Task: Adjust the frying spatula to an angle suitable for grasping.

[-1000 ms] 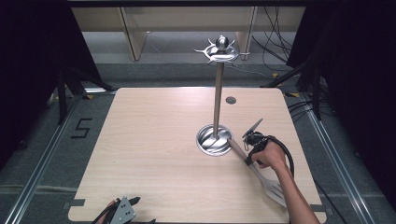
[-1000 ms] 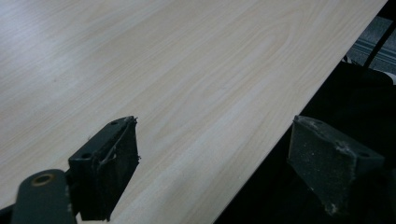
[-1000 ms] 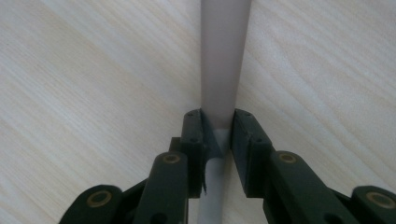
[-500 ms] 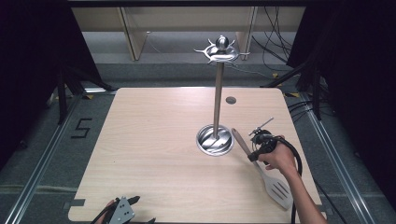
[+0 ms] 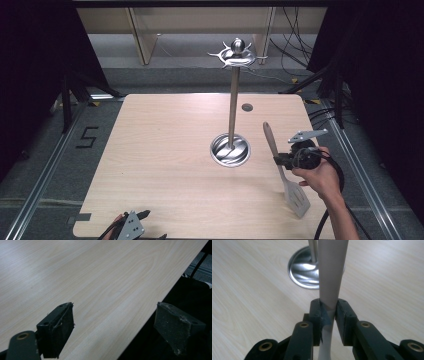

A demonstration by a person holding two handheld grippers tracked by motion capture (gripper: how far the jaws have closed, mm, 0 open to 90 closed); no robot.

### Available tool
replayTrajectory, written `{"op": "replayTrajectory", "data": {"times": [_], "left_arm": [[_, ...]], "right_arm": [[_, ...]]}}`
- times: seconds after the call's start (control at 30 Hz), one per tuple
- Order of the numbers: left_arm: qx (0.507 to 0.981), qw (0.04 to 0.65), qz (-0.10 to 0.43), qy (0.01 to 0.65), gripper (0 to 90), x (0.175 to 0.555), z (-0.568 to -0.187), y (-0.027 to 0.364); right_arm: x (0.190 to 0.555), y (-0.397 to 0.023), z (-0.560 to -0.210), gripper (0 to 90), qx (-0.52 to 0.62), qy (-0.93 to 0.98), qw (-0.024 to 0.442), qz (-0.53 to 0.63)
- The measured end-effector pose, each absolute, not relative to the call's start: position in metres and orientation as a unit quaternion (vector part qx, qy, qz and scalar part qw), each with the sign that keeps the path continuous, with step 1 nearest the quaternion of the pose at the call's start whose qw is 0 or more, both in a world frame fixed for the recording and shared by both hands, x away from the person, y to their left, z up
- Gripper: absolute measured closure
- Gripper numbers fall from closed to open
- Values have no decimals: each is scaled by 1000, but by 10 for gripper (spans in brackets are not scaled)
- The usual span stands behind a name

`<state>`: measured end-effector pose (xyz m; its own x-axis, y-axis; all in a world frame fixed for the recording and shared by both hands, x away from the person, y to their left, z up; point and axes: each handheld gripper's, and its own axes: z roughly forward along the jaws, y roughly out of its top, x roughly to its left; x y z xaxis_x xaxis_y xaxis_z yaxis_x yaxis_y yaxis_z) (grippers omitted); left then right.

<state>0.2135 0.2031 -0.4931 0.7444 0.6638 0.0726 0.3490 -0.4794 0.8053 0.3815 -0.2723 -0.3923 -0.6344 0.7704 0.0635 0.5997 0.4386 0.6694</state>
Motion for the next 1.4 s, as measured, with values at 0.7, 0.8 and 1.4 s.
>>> {"op": "replayTrajectory", "data": {"times": [0.7,0.8,1.4], "left_arm": [[839,407,186,310,151,213,-493,203],[841,404,186,307,151,214,-493,204],[845,406,188,293,151,214,-492,204]], "right_arm": [[367,-266,-357,764,362,787,150,475],[368,-260,-350,763,355,782,155,489],[376,-232,-305,763,323,791,196,482]]}}
